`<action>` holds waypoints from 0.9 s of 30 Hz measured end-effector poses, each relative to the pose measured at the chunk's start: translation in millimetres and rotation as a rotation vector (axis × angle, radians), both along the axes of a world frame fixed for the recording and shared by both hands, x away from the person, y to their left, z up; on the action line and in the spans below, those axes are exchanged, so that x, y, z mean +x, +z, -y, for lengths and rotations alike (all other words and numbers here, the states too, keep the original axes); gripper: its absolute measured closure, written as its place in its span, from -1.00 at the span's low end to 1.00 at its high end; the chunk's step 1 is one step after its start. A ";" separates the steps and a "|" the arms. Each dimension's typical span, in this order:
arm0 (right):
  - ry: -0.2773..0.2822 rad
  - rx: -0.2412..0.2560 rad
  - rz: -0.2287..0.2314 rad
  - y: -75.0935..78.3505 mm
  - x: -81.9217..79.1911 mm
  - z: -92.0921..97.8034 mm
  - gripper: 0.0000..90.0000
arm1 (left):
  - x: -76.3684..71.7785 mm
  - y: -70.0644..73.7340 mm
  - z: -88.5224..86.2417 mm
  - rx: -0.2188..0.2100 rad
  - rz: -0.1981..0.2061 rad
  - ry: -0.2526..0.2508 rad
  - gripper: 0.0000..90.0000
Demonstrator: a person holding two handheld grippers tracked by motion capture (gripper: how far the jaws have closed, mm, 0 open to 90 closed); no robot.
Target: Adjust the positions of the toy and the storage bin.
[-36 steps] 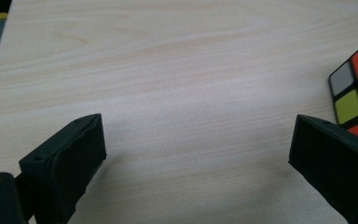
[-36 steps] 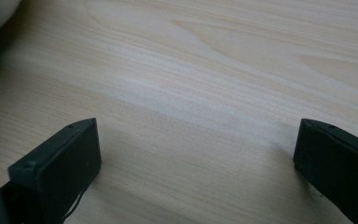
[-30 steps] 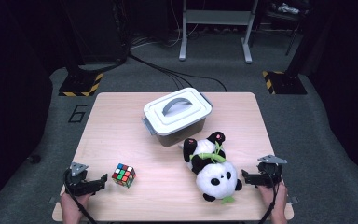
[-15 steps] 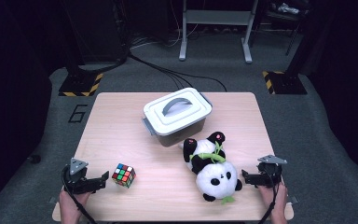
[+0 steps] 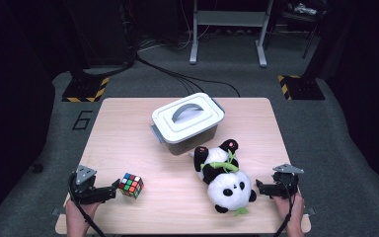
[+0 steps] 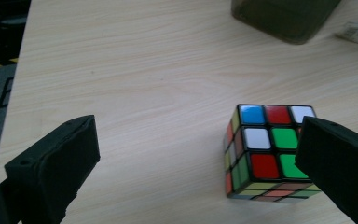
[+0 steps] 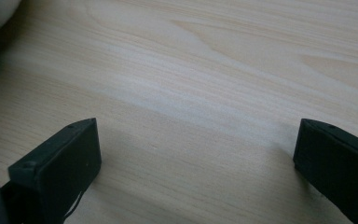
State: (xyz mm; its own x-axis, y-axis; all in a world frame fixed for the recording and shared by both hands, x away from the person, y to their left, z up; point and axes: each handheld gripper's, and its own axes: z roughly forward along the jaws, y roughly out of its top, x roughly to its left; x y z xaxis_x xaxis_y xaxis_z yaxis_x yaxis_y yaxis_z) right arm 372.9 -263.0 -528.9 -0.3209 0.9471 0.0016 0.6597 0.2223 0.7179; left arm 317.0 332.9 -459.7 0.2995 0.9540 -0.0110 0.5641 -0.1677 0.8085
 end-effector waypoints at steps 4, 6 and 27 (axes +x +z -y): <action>0.000 0.000 0.000 0.0 0.0 0.0 -1.00 | 0.6 -2.1 13.4 0.007 -0.009 -0.045 -1.00; 0.000 0.000 0.000 0.0 0.0 0.0 -1.00 | 1.2 -4.4 18.4 0.006 -0.014 -0.062 -1.00; 0.002 -0.002 0.000 0.0 -0.1 0.2 -1.00 | 7.2 -33.2 42.6 0.018 -0.066 -0.106 -1.00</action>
